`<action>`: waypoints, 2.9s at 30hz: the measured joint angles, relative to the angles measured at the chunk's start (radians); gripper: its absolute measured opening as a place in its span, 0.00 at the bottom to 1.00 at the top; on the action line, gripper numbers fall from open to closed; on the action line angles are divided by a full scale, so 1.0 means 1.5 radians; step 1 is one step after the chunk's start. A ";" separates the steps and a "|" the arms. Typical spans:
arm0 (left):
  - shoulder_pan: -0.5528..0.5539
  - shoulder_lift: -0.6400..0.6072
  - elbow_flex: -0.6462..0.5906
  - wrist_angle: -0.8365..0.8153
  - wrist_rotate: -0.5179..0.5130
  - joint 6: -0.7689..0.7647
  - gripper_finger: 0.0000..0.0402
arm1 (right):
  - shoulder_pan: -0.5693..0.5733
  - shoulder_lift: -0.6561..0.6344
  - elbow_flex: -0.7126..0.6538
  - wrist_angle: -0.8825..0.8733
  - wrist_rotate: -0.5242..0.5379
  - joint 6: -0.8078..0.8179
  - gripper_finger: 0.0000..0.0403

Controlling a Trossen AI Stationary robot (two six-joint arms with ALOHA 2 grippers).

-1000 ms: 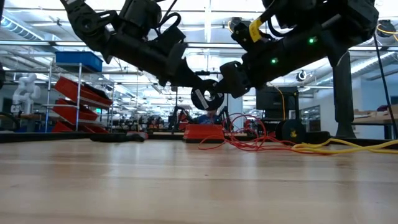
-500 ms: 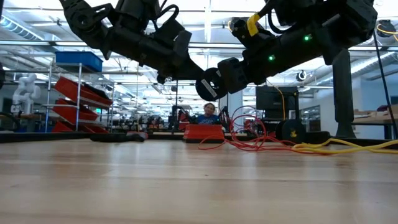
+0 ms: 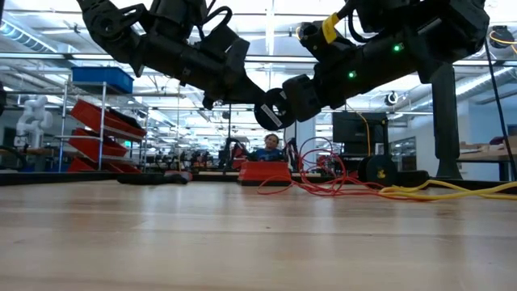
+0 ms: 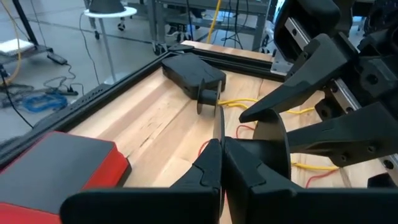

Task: Coil cords
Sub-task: Uncoil the red wire from the spool

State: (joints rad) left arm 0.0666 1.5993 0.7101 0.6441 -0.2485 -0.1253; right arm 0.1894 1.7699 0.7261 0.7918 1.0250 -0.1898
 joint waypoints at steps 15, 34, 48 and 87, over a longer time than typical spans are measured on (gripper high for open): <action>-0.002 -0.001 0.000 0.006 -0.028 0.040 0.14 | 0.009 0.000 0.000 0.012 0.094 -0.103 0.16; -0.002 -0.011 -0.001 -0.002 -0.032 0.041 0.14 | 0.053 0.000 0.000 0.010 0.161 -0.133 0.01; -0.002 -0.011 -0.001 -0.001 -0.031 0.040 0.14 | -0.016 -0.070 0.000 -0.314 -0.018 0.224 0.12; -0.001 -0.011 -0.001 -0.001 -0.027 0.039 0.14 | -0.492 -0.150 0.000 -0.503 -0.648 0.344 0.33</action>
State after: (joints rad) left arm 0.0649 1.5826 0.7094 0.6426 -0.2893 -0.0666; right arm -0.5490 1.5453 0.7258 0.0378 0.0523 0.3264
